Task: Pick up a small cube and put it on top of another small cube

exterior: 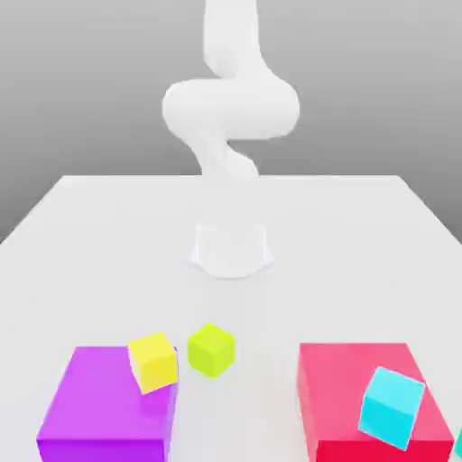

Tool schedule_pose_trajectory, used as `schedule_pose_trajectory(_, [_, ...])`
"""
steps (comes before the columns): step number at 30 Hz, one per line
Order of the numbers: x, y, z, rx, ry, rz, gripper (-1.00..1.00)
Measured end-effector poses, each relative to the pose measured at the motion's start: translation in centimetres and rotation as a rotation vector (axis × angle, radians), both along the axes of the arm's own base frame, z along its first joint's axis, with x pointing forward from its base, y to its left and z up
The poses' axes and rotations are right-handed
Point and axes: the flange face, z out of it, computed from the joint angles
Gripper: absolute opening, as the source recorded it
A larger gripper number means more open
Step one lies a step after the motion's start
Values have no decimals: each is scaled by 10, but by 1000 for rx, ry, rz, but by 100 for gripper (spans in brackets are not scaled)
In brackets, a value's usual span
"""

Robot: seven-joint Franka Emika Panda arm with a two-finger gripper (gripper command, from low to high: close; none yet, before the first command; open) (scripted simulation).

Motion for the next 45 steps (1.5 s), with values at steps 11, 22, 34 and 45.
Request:
schedule_pose_trajectory(11, [31,-21,-275,180,398,-297,0])
schedule_pose_trajectory(22, [-52,-26,-487,218,696,-583,0])
schedule_pose_trajectory(34, [-57,-22,-529,218,702,-584,-100])
schedule_pose_trajectory(45, [-52,-24,-489,217,698,-580,-100])
